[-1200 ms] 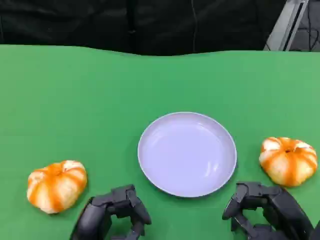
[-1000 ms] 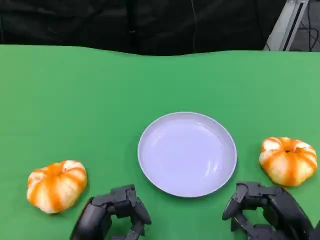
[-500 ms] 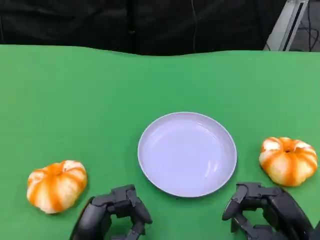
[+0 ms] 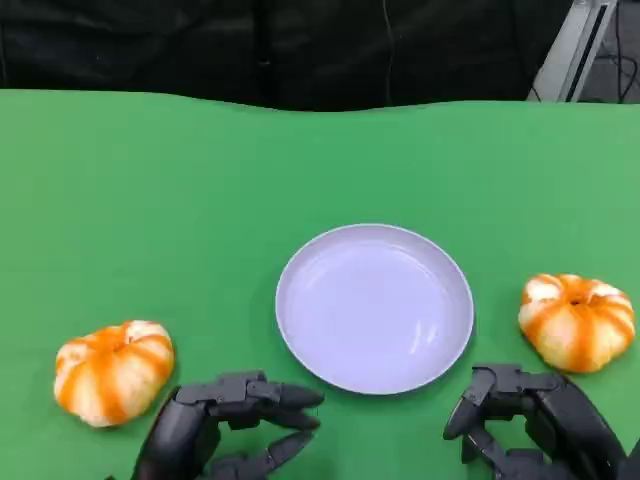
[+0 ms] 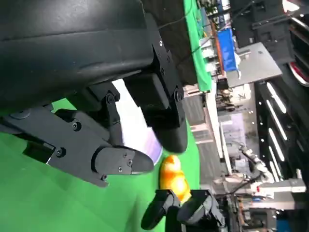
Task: Grasp the bread from the table and place it into the plate.
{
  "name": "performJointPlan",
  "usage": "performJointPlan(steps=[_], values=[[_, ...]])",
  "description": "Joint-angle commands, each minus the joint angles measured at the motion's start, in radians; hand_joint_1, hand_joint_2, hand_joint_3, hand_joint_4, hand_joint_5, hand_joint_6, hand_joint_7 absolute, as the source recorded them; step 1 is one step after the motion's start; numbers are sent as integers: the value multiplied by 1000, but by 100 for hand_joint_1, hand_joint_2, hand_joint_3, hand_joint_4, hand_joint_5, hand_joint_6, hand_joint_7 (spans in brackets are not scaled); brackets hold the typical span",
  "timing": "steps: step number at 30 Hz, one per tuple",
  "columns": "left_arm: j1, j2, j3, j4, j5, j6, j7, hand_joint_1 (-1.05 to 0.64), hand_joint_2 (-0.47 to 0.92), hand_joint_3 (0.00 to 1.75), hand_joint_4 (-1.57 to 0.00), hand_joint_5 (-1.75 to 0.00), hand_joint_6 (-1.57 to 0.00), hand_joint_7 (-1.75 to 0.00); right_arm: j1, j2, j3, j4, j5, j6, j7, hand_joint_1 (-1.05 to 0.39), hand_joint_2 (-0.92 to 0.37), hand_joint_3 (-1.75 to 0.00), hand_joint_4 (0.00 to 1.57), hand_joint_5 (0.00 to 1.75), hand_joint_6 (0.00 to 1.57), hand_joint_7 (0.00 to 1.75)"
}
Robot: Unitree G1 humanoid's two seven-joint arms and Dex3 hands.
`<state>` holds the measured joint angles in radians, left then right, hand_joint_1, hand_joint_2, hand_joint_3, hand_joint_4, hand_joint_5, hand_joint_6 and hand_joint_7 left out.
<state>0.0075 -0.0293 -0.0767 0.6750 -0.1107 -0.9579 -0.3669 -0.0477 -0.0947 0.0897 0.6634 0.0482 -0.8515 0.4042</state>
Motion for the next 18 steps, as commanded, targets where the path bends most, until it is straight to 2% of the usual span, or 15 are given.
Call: performJointPlan(steps=[1,6,8,10,14,18], values=[[19,22,-5,-89,-55,33,-41,-57,92,18,-77,-1,-66,0,-7,-10,-10,5,-5,-10,-8,-13,-64,-92,81,149,83,119],[82,49,-23,-319,-184,165,-115,-67,92,23,-51,0,-38,0,-4,-10,-10,7,-3,-16,-4,-14,-65,-90,82,149,83,118],[101,59,-15,-391,-209,201,-119,-69,92,24,-49,0,-35,0,-3,-9,-10,8,-4,-18,-6,-14,-65,-89,82,149,83,118],[112,66,-4,-442,-227,220,-120,-73,92,27,-45,0,-25,0,-3,-8,-10,9,-6,-22,-8,-13,-66,-89,82,148,84,118],[130,107,63,-554,-199,229,-84,-76,92,31,-44,0,-21,0,0,-5,-8,0,5,-13,1,-11,-65,-90,82,148,84,118],[146,135,154,-626,-38,208,14,-78,92,31,-47,-2,-25,-2,3,-6,-9,-7,0,-7,-5,-11,-65,-90,82,148,84,118]])
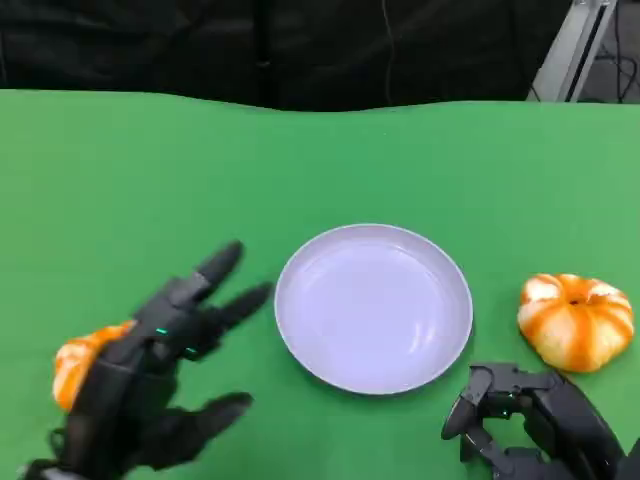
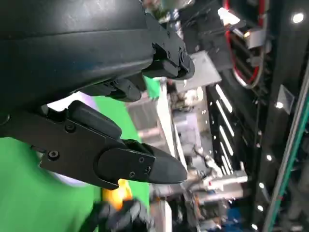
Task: Grasp the bread from the table and place it into the plate.
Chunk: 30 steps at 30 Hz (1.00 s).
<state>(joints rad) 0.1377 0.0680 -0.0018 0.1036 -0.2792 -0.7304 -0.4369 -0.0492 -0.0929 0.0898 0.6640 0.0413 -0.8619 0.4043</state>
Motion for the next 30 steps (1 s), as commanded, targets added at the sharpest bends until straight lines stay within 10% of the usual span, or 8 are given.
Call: performJointPlan(steps=[1,10,30], values=[[17,40,92,-60,162,-25,102,-78,92,31,-48,-2,-25,-2,5,-8,-9,-7,6,3,-5,-11,-65,-90,82,148,84,118],[23,97,208,-72,603,8,366,-73,92,19,-74,-4,-56,-5,4,-7,-8,-2,0,2,-9,-13,-65,-91,82,148,84,118],[-20,251,97,80,906,320,588,-89,92,25,-54,0,-51,0,6,-2,-7,-3,-6,-5,-14,-12,-63,-93,81,149,84,118]])
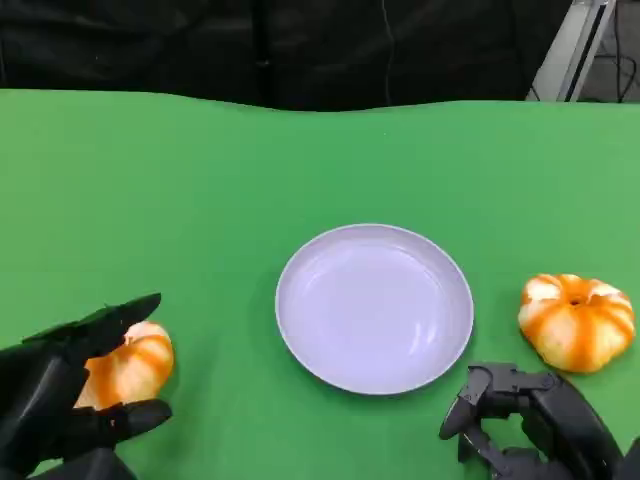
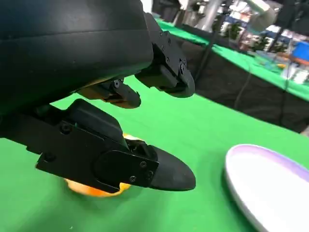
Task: Grasp the bread from the table and place it into the plate.
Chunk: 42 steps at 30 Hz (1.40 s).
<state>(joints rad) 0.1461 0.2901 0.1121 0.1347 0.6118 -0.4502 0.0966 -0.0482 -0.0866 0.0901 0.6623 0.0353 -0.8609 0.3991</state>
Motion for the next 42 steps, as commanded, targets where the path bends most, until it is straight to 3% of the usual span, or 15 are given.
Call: performJointPlan(steps=[1,9,16,21,35,38,41,42], values=[[-36,36,-25,62,27,51,67,-90,92,27,-53,0,-50,0,5,-9,-7,-2,-1,-5,-10,-12,-63,-93,81,148,85,118],[-112,89,-125,148,85,235,30,-96,92,29,-38,0,-39,0,10,-10,-8,-7,1,-4,-11,-13,-62,-95,81,149,84,118],[-160,125,-195,214,78,281,38,-98,92,27,-42,-2,-41,-1,10,-7,-8,-12,3,0,-12,-12,-63,-95,82,148,84,118],[-206,149,-246,274,65,285,-2,-98,92,34,-55,-5,-48,-3,9,-4,-6,-12,1,5,-12,-12,-63,-94,82,148,84,118],[-312,178,-362,396,47,307,-75,-99,92,36,-60,-4,-54,-3,13,5,-1,-22,-7,5,-21,-11,-62,-96,82,149,84,118],[-320,182,-377,406,41,305,-77,-75,91,14,-63,-2,-55,-1,12,6,-1,-23,-4,12,-19,-11,-61,-97,81,149,84,118],[-319,188,-385,404,30,303,-95,-67,92,5,-63,-1,-55,0,12,6,-2,-25,-5,12,-21,-12,-61,-97,81,150,84,118],[-317,192,-388,400,24,304,-109,-47,85,4,-61,-1,-53,0,12,6,-2,-26,-6,12,-22,-11,-61,-97,81,150,84,118]])
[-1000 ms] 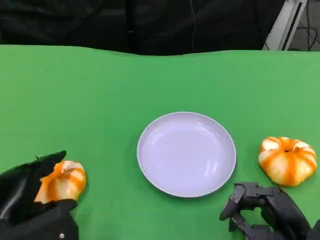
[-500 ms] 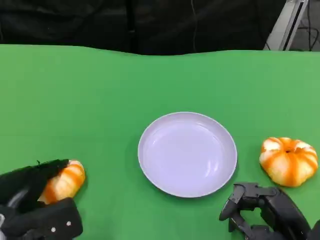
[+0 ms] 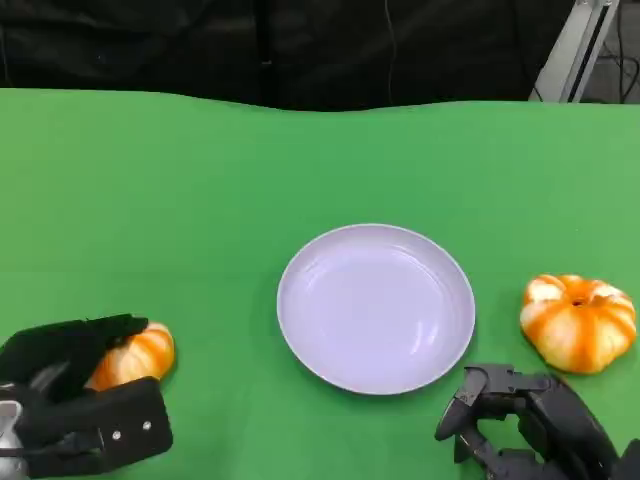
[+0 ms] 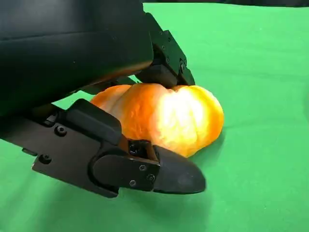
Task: Grasp the bread from the table and place it into the plate.
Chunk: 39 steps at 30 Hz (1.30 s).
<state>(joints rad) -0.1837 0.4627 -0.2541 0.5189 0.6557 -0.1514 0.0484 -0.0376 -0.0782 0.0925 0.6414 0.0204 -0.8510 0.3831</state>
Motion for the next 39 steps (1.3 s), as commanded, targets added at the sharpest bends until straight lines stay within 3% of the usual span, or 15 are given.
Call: performJointPlan(steps=[1,3,11,18,19,20,22,25,39], values=[[14,21,-24,10,-23,12,-71,-39,83,4,-60,-1,-52,0,1,-2,-4,-4,9,1,-6,-11,-61,-97,81,150,84,118],[16,21,-27,4,-31,24,-81,-27,82,2,-61,-1,-53,-1,0,-1,-5,0,13,0,-3,-12,-61,-98,82,150,84,118],[25,38,-53,-26,-9,44,-65,-13,78,0,-64,-1,-66,-4,-1,-2,-5,3,6,-3,-7,-12,-61,-97,82,150,84,117],[36,21,-38,-49,-23,74,-38,-15,78,0,-75,-5,-77,-3,0,0,-4,0,6,-2,-7,-12,-61,-97,82,150,84,117],[41,4,-20,-47,-40,73,-8,-12,77,0,-78,-55,-81,-37,0,0,-4,0,4,-1,-9,-12,-61,-97,82,150,84,117],[44,-7,-8,-45,-52,72,15,-10,76,1,-64,-126,-61,-110,0,1,-4,1,3,0,-11,-12,-61,-97,82,150,85,117],[47,-19,2,-41,-65,64,45,-9,77,1,-60,-164,-47,-159,-1,1,-3,3,0,-4,-15,-11,-62,-97,82,150,85,117],[55,-36,17,-40,-91,41,81,-12,81,2,-63,-174,-45,-173,1,2,-2,0,3,4,-12,-11,-62,-96,81,149,85,117],[102,-58,43,-159,-101,16,153,-12,81,1,-66,-175,-50,-175,1,-1,0,0,1,7,-10,-13,-62,-95,82,149,85,116]])
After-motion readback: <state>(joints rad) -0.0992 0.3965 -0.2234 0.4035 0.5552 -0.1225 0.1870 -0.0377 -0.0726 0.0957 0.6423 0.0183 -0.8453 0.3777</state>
